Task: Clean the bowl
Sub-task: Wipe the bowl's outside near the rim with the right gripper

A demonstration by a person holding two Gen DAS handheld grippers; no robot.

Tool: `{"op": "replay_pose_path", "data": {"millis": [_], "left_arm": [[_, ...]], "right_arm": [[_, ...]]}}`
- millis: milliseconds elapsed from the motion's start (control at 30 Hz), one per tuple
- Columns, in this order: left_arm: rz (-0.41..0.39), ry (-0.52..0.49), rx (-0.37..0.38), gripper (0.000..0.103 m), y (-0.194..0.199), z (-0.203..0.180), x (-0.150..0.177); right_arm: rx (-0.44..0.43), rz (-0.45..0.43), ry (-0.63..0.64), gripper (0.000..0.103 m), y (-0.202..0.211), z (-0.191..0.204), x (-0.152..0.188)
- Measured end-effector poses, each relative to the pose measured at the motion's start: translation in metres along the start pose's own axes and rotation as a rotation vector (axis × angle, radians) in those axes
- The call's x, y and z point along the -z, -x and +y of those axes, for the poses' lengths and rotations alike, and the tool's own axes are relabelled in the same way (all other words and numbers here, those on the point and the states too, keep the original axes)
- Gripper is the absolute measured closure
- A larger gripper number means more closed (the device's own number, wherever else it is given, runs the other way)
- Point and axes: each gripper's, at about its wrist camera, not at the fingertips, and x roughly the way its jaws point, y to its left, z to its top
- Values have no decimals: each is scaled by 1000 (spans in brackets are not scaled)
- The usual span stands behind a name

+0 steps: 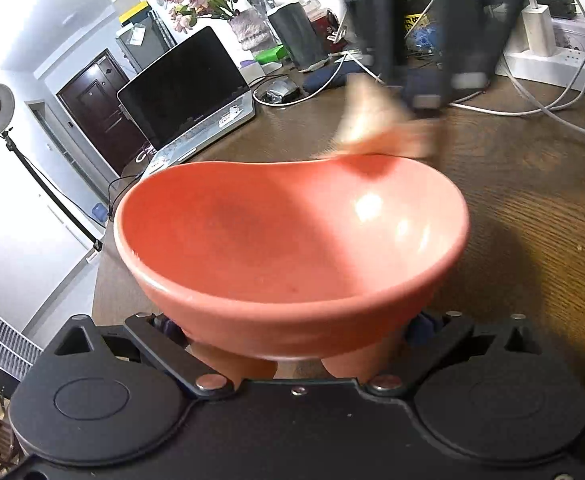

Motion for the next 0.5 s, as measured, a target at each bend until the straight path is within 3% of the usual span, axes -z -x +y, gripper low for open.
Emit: {"op": "replay_pose_path", "data": {"millis": [100,233,500], "left_arm": [[-12,5,-4,5,1,-1,-4],[-15,-16,-22,5,-1,-6,-7],[-8,-26,-45,5,-3,-6,-7]], "right_arm": [[-75,6,79,102,9,26,1],[-190,-81,48,103,26,36,-22],[-221,-256,28,103,49,21,-60]]}}
